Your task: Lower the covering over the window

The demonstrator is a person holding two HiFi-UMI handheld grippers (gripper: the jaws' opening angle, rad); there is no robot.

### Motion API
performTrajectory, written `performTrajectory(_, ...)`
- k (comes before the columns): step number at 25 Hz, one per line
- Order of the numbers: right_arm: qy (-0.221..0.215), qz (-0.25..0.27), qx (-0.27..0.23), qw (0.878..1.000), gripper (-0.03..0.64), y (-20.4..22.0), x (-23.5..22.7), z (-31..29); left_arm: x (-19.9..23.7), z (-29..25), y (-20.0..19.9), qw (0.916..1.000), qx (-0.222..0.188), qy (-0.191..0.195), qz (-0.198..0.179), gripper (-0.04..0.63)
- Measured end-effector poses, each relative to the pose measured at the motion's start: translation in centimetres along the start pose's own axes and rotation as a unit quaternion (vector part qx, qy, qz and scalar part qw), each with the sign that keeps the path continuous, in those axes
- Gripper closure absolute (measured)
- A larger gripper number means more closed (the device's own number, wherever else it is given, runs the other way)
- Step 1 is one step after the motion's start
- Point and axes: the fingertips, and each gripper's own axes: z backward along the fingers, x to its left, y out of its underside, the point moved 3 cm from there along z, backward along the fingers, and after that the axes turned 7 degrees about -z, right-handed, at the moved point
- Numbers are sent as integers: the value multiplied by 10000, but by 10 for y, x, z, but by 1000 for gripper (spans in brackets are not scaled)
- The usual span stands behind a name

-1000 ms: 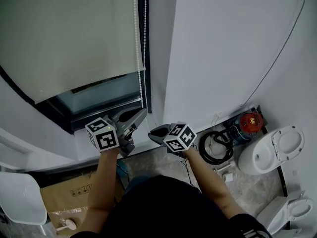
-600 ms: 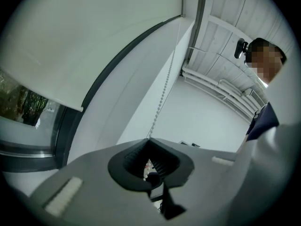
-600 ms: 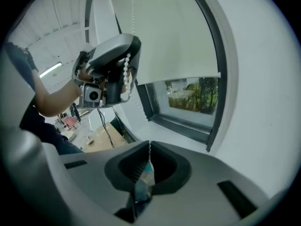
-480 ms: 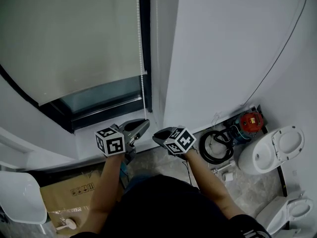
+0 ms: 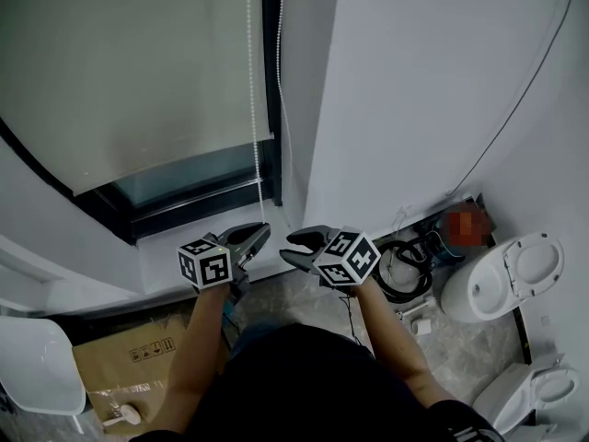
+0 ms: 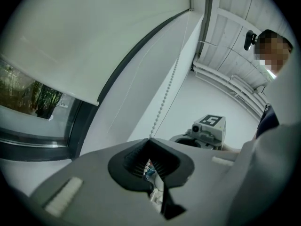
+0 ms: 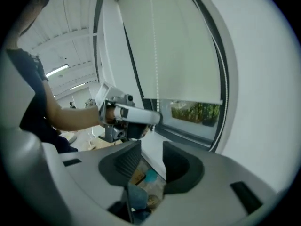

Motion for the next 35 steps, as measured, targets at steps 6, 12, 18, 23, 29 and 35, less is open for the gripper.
performTrajectory(6, 816, 408, -1226, 9883, 512, -66, -1, 51, 3, -2, -1, 9998, -90, -155, -30, 583)
performTrajectory(12, 1498, 741, -2507, 9535, 603, -115, 14, 100, 9, 5, -3, 9971, -229, -656, -297, 583)
performTrajectory(18, 2141, 923, -2669, 9351, 604, -119, 12, 116, 15, 12, -10, 9803, -269, -1684, -1000, 581)
performTrajectory(23, 2606, 951, -2856, 9173, 604, -119, 9, 126, 12, 36, -48, 9506, -326, -2530, -1770, 543)
performTrajectory(29, 2980, 1248, -3240, 8892, 604, -139, 22, 151, -28, 84, -134, 9161, -1501, -2985, -2218, 528)
performTrajectory(35, 3330, 1524, -3667, 8552, 604, -169, 44, 184, -75, 116, -193, 8848, -2140, -3182, -2647, 584)
